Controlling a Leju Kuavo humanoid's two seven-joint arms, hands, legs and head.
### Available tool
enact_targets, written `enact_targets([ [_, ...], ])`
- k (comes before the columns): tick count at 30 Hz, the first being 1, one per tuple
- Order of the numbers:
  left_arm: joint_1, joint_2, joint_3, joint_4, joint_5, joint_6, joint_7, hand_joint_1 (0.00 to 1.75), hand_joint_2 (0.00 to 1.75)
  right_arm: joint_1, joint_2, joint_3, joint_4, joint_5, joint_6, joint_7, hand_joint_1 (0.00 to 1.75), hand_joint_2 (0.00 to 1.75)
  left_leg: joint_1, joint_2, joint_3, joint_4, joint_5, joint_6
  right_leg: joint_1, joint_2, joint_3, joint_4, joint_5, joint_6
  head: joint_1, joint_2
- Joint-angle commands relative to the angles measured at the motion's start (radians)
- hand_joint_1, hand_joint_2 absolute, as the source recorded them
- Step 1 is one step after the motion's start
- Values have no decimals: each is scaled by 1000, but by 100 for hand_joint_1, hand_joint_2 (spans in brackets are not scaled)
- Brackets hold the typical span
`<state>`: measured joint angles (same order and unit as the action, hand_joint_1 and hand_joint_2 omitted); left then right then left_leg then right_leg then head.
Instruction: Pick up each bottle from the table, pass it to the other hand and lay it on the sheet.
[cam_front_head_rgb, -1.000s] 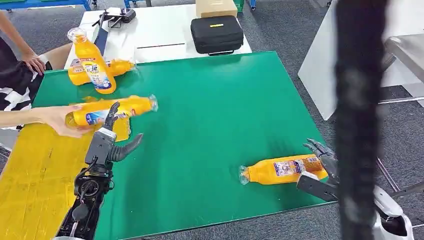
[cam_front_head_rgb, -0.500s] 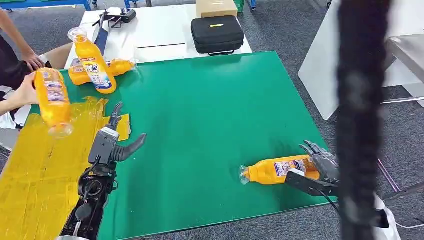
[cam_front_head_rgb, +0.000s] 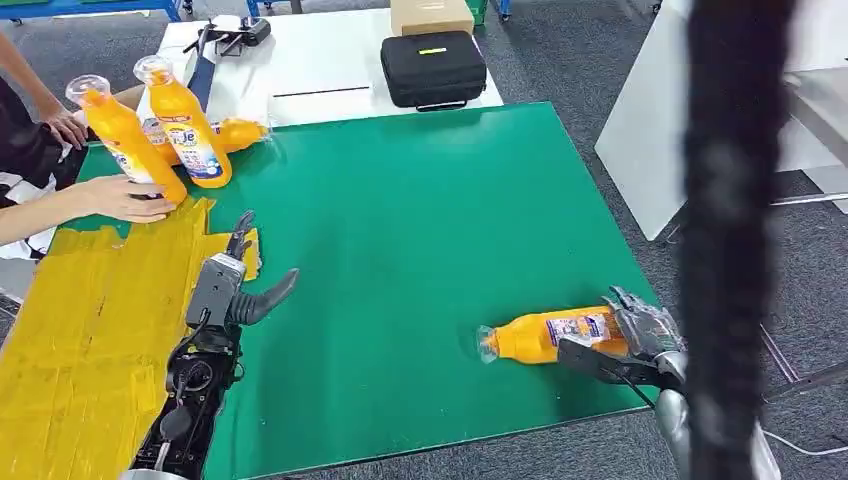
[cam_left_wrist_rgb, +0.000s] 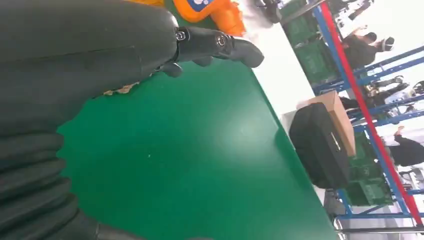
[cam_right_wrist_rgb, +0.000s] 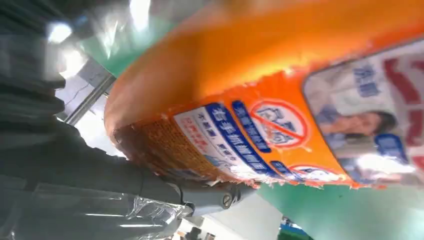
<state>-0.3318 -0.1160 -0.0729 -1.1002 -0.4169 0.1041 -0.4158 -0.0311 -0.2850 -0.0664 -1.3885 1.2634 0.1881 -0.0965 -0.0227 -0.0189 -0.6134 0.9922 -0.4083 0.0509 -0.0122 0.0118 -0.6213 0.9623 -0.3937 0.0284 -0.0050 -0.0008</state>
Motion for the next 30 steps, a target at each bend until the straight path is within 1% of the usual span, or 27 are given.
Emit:
enact_targets([
  [1, -49, -4, 2, 105, 11, 5, 7, 0, 175, -33, 14, 63, 143, 1, 16, 0, 175, 175, 2, 0, 6, 0, -1, -4, 3, -2, 7, -2, -1, -1, 0, 0],
  [2, -50, -4, 2, 105, 11, 6, 7, 0, 175, -33, 15, 64, 144, 1, 16, 0, 175, 175, 2, 1, 5, 0, -1, -3, 2, -1, 5, -2, 0, -1, 0, 0],
  [4, -50, -2, 3, 106, 16, 8, 7, 0, 175, -42, 24, 69, 153, 5, -7, -5, 175, 175, 3, 1, 9, 0, -2, -6, 3, -2, 10, -2, -1, -2, 1, 0],
  [5, -50, -2, 2, 106, 17, 8, 8, 0, 175, -47, 29, 69, 158, 8, -19, -6, 175, 175, 2, 1, 7, 0, -1, -3, 2, -1, 7, -2, 0, -1, 0, 0],
  [6, -50, -2, 2, 107, 17, 8, 8, 0, 175, -51, 32, 71, 159, 8, -19, -6, 175, 175, 3, 2, 9, 0, -2, -4, 3, -1, 9, -2, -1, -1, 0, 0],
  [8, -50, -1, 2, 107, 18, 9, 8, 0, 175, -58, 41, 71, 164, 15, -51, -7, 175, 175, 2, 2, 8, 0, -1, -3, 2, 0, 9, -2, 0, -1, 0, 0],
  [9, -49, -1, 1, 105, 19, 9, 8, 0, 175, -64, 57, 66, 158, 14, -94, -11, 175, 175, 3, 3, 10, 0, -2, -4, 3, 1, 11, -2, 0, -2, 0, 0],
  [10, -45, 0, 1, 99, 20, 7, 7, 0, 175, -71, 78, 55, 148, 3, -141, -23, 175, 175, 2, 3, 9, 0, -1, -3, 3, 1, 10, -2, 0, -1, 0, 0],
  [11, -37, 0, 1, 87, 23, 3, 7, 0, 175, -77, 97, 50, 138, -2, -165, -31, 175, 175, 2, 4, 8, 0, -1, -2, 2, 3, 8, -2, 1, -1, 0, 0],
  [12, -32, -1, 3, 74, 29, -2, 9, 0, 175, -83, 115, 48, 118, -3, -178, -26, 175, 175, 4, 6, 12, 0, -3, -6, 4, 3, 12, -2, 0, -2, 0, 0],
  [13, -30, -2, 7, 72, 37, -7, 17, 0, 175, -86, 126, 43, 105, -7, -188, -17, 175, 175, 2, 6, 9, 0, -2, -4, 2, 4, 9, -1, 1, -1, 0, 0],
  [14, -31, -4, 10, 70, 47, -15, 28, 0, 175, -90, 141, 33, 98, -19, -214, -16, 175, 175, 3, 7, 10, 0, -3, -5, 3, 4, 10, -1, 0, -2, 0, 0],
  [15, -30, -7, 17, 59, 70, -30, 43, 0, 175, -110, 177, 14, 89, -59, -259, -20, 175, 175, 2, 7, 9, 0, -2, -4, 3, 4, 8, -1, 0, -1, 0, 0],
  [16, -30, -8, 16, 51, 80, -41, 48, 0, 175, -118, 191, 8, 83, -82, -271, -22, 175, 175, 2, 7, 7, 0, -2, -3, 2, 4, 7, -1, 1, -1, 0, 0],
  [17, -28, -9, 7, 32, 95, -61, 45, 0, 175, -127, 215, -3, 74, -136, -309, -45, 175, 175, 2, 8, 9, 1, -2, -5, 3, 4, 8, 0, 0, -2, 0, 0],
  [19, -27, -9, 6, 27, 97, -63, 48, 0, 175, -128, 217, 0, 72, -136, -309, -44, 175, 175, 2, 6, 6, 1, -1, -3, 2, 4, 6, 0, 0, -1, 0, 0],
  [20, -20, -9, -4, 2, 114, -86, 52, 0, 175, -127, 238, -15, 59, -188, -335, -54, 175, 175, 3, 8, 8, 2, -3, -5, 3, 5, 8, 1, -1, -2, 0, 0],
  [21, -16, -7, -19, -21, 120, -98, 52, 0, 175, -126, 258, -23, 52, -235, -363, -73, 175, 175, 3, 7, 7, 1, -2, -4, 3, 4, 6, 0, 0, -1, 0, 0],
  [24, -8, -9, -48, -70, 143, -128, 77, 0, 175, -136, 278, -11, 66, -288, -396, -84, 175, 175, 2, 5, 5, 1, -1, -3, 2, 3, 6, 0, 0, -1, 0, 0],
  [25, -8, -10, -51, -74, 144, -128, 81, 0, 175, -139, 278, -8, 70, -289, -398, -84, 175, 175, 3, 6, 7, 2, -3, -4, 3, 3, 7, 1, -1, -1, 0, 0],
  [26, -9, -8, -61, -83, 163, -146, 96, 0, 175, -146, 278, 1, 86, -295, -402, -78, 175, 175, 2, 4, 5, 1, -1, -3, 2, 3, 6, 0, 0, -1, 0, 0],
  [27, -10, -11, -59, -88, 184, -153, 102, 0, 175, -152, 279, 6, 94, -295, -410, -77, 175, 175, 4, 6, 9, 3, -5, -6, 4, 3, 10, 2, -3, -2, 0, 0],
  [28, -10, -10, -63, -96, 189, -155, 106, 0, 175, -156, 281, 9, 103, -294, -415, -74, 175, 175, 3, 5, 6, 1, -2, -4, 3, 3, 7, 1, -1, -1, 0, 0],
  [30, -10, -10, -63, -96, 189, -155, 106, 0, 175, -156, 281, 9, 103, -294, -415, -74, 175, 175, 3, 5, 6, 1, -2, -4, 3, 3, 7, 1, -1, -1, 0, 0],
])
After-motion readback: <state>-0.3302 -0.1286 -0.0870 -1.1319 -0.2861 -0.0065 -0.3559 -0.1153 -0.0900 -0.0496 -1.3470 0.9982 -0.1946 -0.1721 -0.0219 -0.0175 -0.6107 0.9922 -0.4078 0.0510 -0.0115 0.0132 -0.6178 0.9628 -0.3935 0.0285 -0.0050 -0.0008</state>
